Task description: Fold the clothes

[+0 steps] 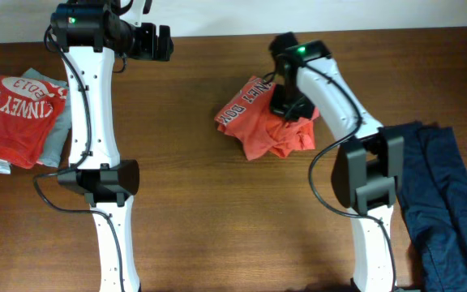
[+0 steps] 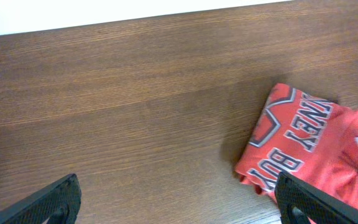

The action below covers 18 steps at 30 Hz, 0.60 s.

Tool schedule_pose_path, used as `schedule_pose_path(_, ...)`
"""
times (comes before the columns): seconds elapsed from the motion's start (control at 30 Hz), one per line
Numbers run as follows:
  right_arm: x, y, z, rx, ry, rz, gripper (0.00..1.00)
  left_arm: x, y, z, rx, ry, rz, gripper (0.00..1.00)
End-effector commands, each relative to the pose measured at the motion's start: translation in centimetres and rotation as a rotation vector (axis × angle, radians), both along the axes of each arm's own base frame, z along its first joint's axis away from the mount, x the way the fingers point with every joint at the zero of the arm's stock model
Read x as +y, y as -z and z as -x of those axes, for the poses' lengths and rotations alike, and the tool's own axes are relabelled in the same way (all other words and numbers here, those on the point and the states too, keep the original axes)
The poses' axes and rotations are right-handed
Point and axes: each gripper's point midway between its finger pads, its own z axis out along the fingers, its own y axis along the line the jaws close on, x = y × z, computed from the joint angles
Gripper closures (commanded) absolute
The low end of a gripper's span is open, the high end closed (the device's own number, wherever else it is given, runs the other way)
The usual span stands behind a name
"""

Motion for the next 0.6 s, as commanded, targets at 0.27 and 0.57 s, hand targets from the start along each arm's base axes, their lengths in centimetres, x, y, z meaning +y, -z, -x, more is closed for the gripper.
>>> schedule_pose_path(0.27, -3.8, -5.3, 3.3, 0.072, 0.004, -0.112, 0.96, 0.8, -1.3, 0.2, -0.034, -0.018, -0.041, 0.01)
schedule_pose_path(0.57, -8.1, -3.0, 5.2, 0.166, 0.066, 0.006, 0.96, 0.8, -1.1, 0.1, -0.034, -0.018, -0.042, 0.01)
